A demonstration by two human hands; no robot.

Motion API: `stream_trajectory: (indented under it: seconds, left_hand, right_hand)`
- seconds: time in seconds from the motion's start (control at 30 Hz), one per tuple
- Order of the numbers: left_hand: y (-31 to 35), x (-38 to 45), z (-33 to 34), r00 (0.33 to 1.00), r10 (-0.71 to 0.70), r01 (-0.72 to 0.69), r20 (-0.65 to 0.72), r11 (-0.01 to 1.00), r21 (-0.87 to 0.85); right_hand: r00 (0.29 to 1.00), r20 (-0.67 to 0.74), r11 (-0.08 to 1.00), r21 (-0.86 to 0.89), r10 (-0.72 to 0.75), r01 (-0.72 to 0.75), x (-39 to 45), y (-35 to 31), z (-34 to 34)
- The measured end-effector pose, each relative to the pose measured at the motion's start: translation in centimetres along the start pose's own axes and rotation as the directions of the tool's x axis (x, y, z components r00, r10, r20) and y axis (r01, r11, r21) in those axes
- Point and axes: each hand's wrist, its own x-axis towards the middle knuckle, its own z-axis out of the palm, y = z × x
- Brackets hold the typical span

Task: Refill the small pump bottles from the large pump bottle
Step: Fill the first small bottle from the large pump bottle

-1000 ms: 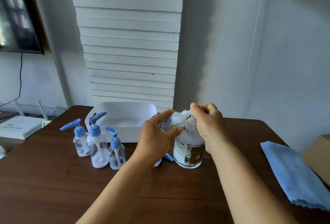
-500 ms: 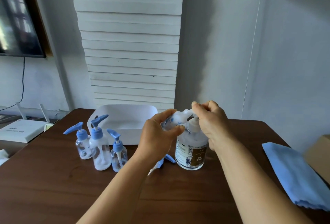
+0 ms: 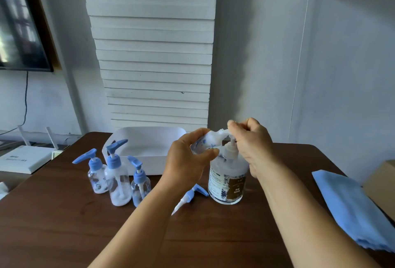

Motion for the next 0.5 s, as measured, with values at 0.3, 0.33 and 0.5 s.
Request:
stream_trajectory:
  seconds: [0.3, 0.33, 0.5]
  left_hand:
    - [-0.3, -0.3, 0.0, 1.000, -0.024, 0.025, 0.013, 0.998, -0.060]
    - [-0.1, -0.1, 0.0, 1.000, -0.014, 0.014, 0.007, 0.999, -0.039]
    - [-0.5, -0.2, 0.2, 1.000, -0.026, 0.027, 0.015, 0.997, -0.073]
  right_hand:
    - [1.000, 0.021, 0.999, 0.035, 0.009, -0.010, -0.2, 0.3, 0.1]
    - [1.000, 0.017, 1.000, 0.025, -0.004, 0.004, -0.1, 0.1, 0.0]
    - [1.000, 0.011, 0.998, 0.058, 0.011, -0.012, -0.3, 0.7, 0.5]
